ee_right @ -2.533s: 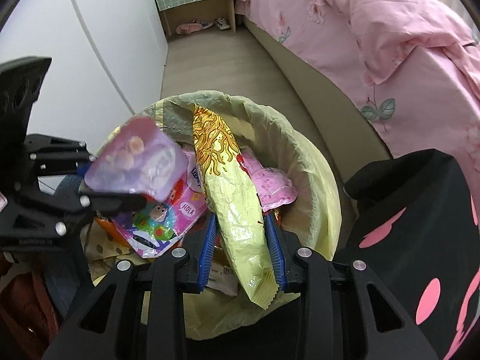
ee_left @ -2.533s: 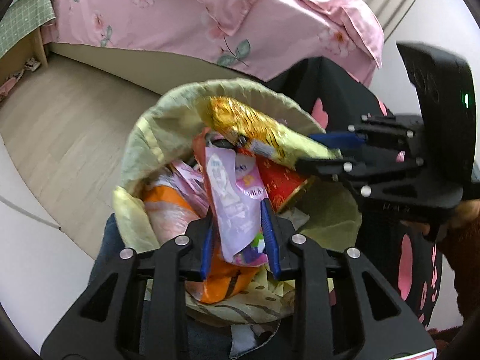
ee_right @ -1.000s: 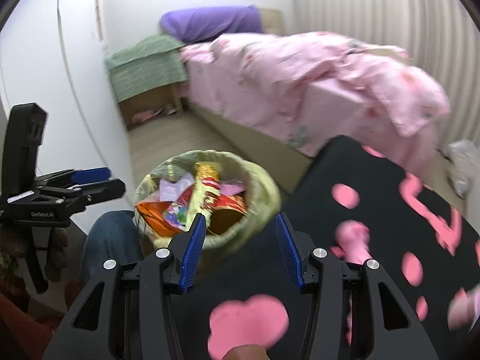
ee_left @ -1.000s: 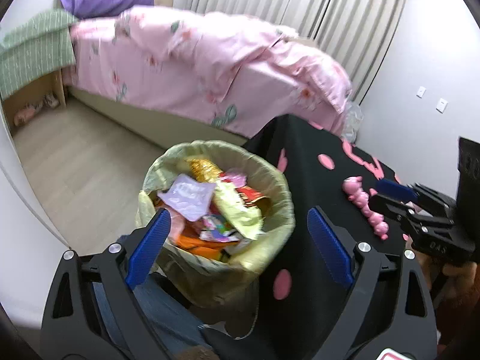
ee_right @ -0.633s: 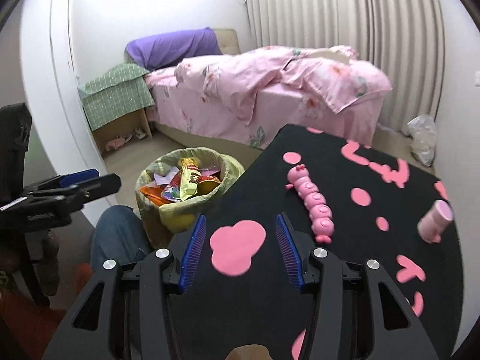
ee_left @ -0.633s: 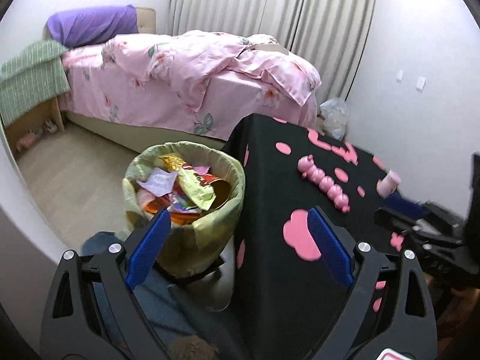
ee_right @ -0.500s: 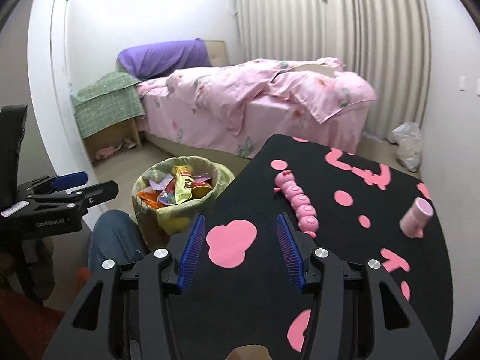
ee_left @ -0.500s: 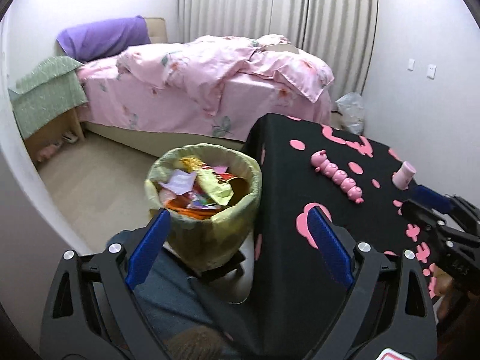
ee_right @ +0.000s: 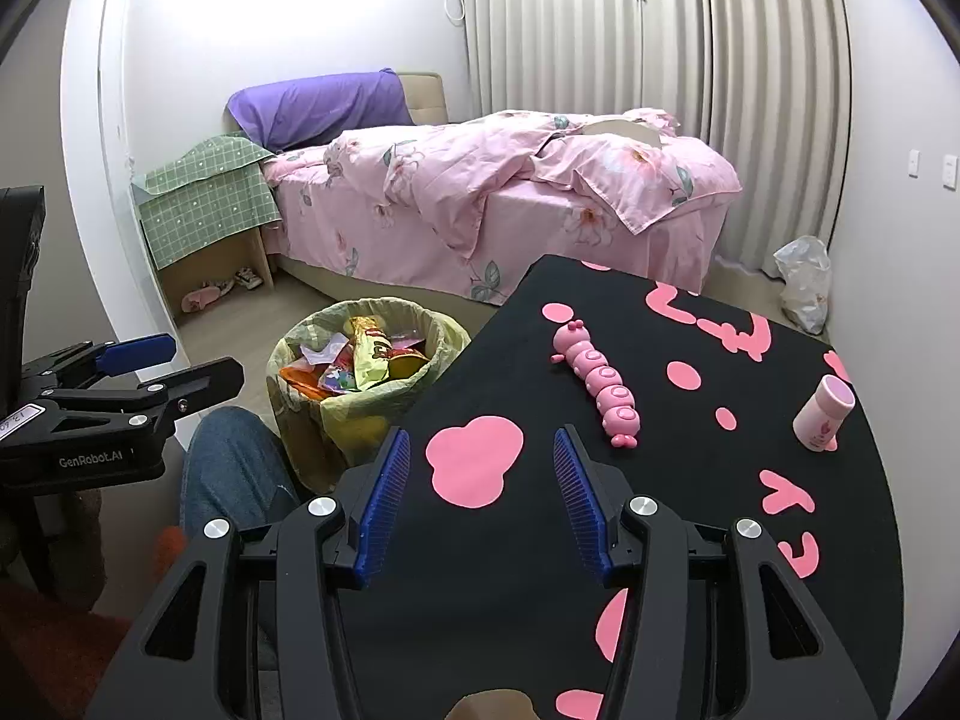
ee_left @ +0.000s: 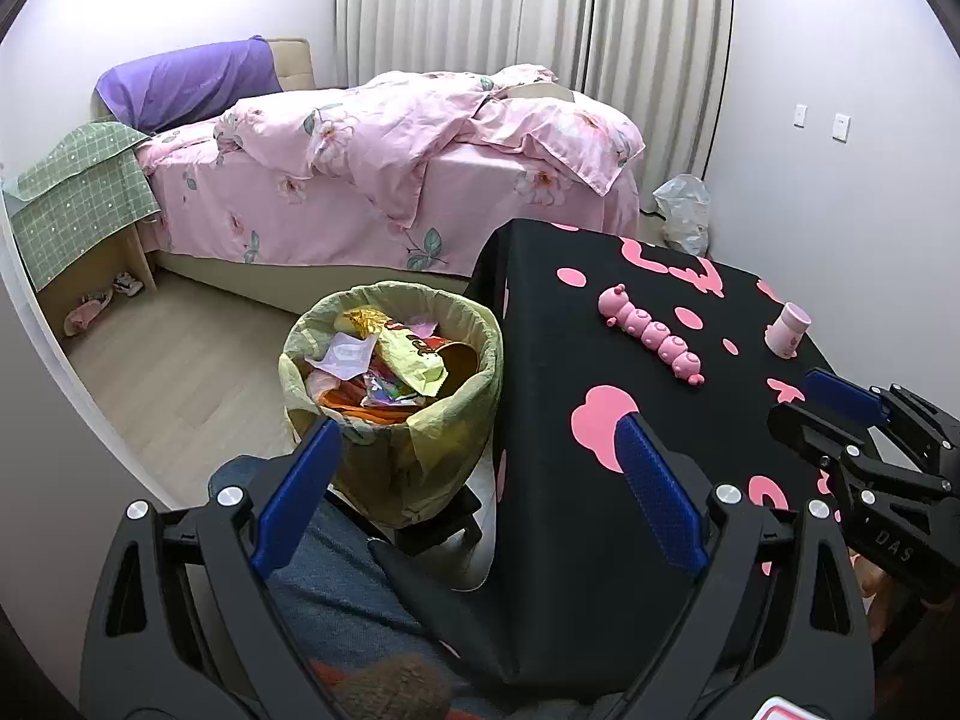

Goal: Collect trash

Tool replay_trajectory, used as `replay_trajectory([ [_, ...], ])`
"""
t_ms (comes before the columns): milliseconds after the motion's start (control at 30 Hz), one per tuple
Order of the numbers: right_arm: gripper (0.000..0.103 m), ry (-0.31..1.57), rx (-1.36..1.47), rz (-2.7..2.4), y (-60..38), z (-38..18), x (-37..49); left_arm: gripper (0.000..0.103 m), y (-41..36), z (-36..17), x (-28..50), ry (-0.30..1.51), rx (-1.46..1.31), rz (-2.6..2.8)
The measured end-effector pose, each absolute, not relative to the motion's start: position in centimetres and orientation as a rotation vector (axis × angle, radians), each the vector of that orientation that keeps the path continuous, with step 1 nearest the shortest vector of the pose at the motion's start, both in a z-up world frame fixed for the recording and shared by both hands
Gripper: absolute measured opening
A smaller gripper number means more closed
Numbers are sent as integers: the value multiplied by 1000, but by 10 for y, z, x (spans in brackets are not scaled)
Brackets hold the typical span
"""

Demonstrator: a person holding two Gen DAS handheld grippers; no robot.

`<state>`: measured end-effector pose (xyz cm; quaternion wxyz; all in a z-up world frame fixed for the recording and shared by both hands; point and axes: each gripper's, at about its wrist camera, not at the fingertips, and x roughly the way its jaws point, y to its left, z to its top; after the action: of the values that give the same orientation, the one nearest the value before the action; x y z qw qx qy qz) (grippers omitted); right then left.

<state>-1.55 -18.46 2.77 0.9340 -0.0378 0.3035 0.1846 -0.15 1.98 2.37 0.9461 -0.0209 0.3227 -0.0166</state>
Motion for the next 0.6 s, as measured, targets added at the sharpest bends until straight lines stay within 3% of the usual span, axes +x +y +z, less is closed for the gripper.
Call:
replay_trajectory([
  [600,48,631,-66,370,-185,26,-16,88,26,27,-5,647,-40,-38],
])
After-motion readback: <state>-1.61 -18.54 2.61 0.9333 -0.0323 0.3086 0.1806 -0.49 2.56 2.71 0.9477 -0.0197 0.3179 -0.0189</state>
